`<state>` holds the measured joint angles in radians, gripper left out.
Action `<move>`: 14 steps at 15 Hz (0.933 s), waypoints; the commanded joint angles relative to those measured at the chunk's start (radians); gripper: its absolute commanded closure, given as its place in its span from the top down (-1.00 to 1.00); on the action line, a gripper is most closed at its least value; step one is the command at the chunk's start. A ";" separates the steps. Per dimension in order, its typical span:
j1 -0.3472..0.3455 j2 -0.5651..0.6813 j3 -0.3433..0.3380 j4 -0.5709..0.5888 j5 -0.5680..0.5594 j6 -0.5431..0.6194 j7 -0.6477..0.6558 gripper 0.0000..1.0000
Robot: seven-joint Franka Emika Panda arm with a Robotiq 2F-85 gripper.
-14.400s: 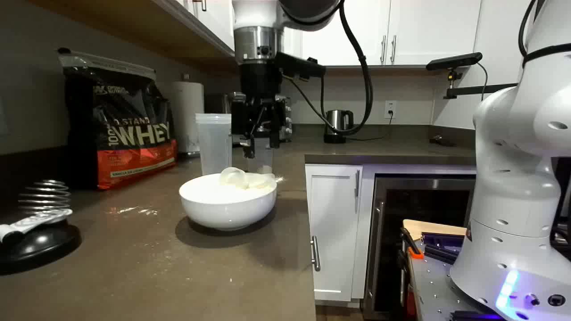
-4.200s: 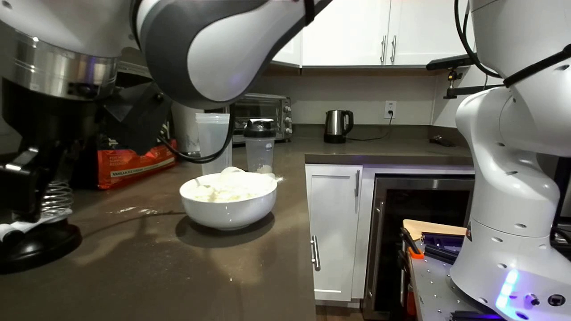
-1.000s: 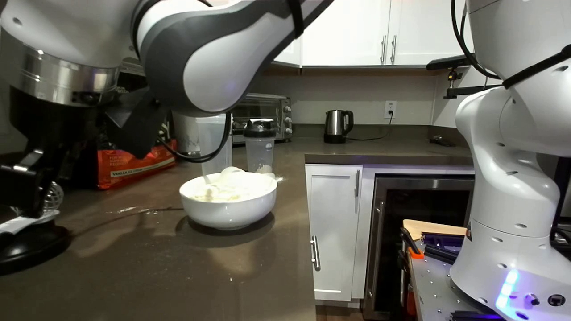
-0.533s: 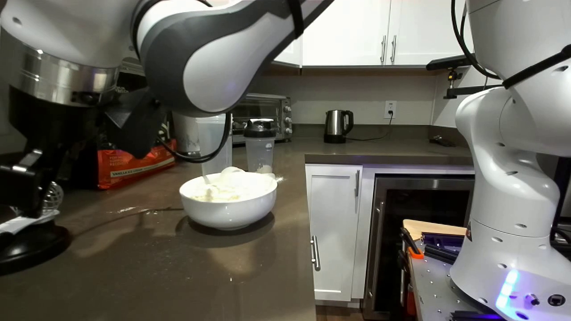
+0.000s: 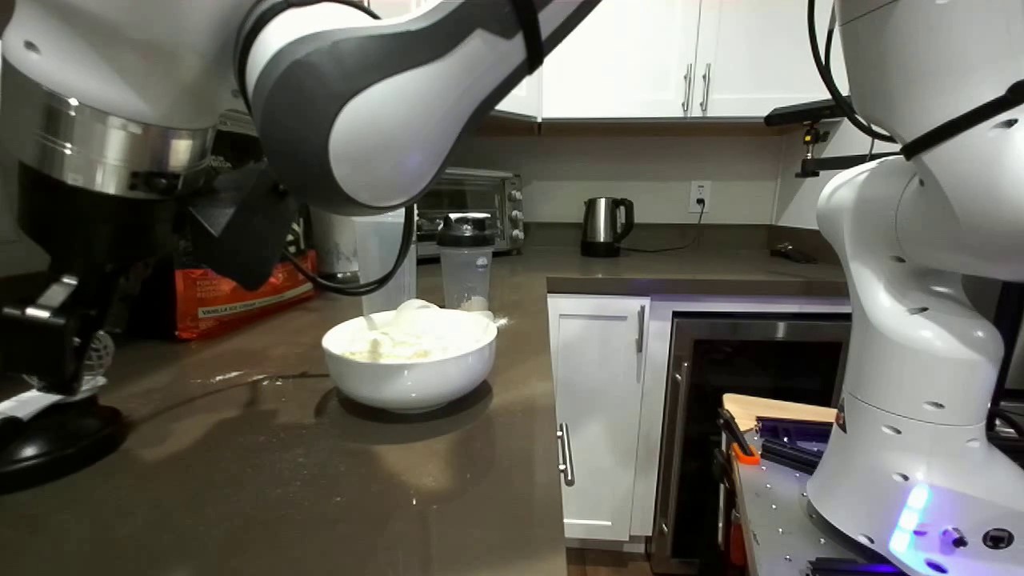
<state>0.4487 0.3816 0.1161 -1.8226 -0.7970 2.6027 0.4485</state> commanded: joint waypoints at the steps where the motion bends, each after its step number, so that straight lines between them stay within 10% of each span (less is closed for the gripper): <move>1: -0.003 0.010 -0.004 0.004 -0.013 0.029 0.005 0.40; 14: -0.004 0.004 -0.007 -0.005 -0.011 0.031 0.008 0.18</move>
<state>0.4485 0.3902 0.1139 -1.8226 -0.7970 2.6039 0.4485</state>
